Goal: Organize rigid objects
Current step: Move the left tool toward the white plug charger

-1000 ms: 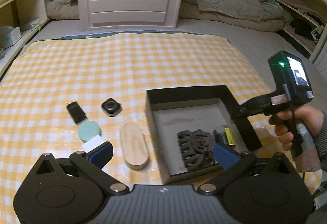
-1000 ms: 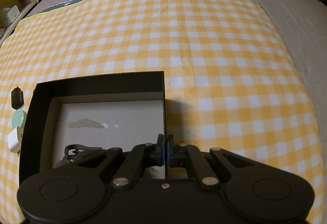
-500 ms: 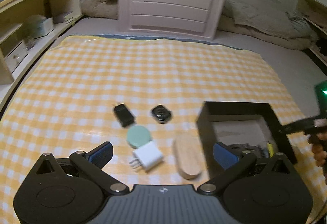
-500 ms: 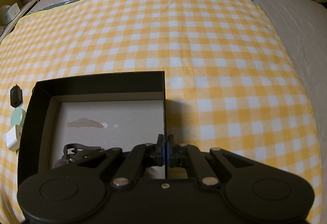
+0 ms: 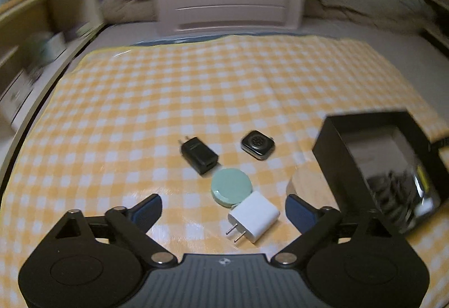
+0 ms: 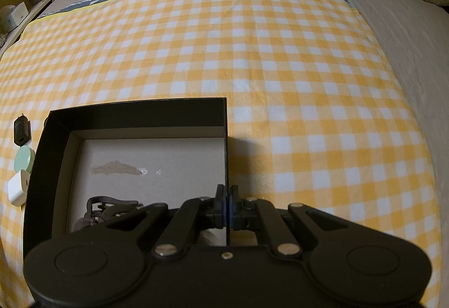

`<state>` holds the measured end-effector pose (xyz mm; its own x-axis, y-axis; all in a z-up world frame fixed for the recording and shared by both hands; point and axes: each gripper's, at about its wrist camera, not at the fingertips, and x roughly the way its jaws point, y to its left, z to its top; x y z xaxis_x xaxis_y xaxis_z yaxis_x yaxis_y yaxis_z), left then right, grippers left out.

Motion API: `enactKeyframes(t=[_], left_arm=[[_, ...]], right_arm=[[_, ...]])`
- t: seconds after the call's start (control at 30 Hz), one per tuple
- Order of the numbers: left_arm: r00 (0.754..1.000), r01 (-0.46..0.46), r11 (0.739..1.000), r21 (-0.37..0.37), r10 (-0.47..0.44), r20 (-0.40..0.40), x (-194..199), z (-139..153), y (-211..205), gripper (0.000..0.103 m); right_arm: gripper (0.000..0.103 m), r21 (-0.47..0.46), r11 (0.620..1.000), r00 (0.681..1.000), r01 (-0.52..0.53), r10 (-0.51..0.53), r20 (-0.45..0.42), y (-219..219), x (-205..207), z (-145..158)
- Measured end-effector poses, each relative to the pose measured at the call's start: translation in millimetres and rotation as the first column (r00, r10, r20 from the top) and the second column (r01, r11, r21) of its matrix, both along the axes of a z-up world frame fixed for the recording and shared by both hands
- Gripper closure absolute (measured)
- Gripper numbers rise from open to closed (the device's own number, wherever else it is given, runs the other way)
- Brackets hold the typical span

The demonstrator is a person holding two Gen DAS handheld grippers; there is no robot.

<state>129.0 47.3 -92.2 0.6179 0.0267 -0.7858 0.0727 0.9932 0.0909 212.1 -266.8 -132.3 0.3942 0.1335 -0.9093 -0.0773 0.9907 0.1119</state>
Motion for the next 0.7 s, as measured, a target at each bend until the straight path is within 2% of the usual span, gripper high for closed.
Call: enactKeyframes(t=[0.13,0.37,0.47,0.63,0.7], left_arm=[[0.994,0.098,0.995,0.016,-0.096,-0.054,5.4,-13.4,-7.2,0.027],[0.966,0.25,0.968,0.031,-0.247,-0.08,19.9,-37.9,-16.9,0.028],[0.959,0.278,0.96,0.025,-0.277,-0.061,27.5,-47.1,-15.0,0.028],[0.943,0.311,0.95,-0.038,-0.314,-0.108,31.9,-60.5,-11.2,0.028],[0.938,0.323,0.946,-0.041,-0.325,-0.118,29.1,-61.8,-13.2,0.028]], right_arm=[[0.1,0.003,1.0,1.0,0.002,-0.002,-0.002,1.4,-0.6,-0.2],[0.1,-0.001,1.0,1.0,-0.003,0.003,-0.007,-5.8,1.4,-1.5],[0.1,-0.002,1.0,1.0,-0.004,0.004,-0.006,-4.0,0.9,-1.4],[0.1,-0.006,1.0,1.0,-0.007,0.007,-0.005,-2.0,1.6,-2.4],[0.1,-0.001,1.0,1.0,-0.006,0.006,-0.006,-5.1,2.5,-2.2]])
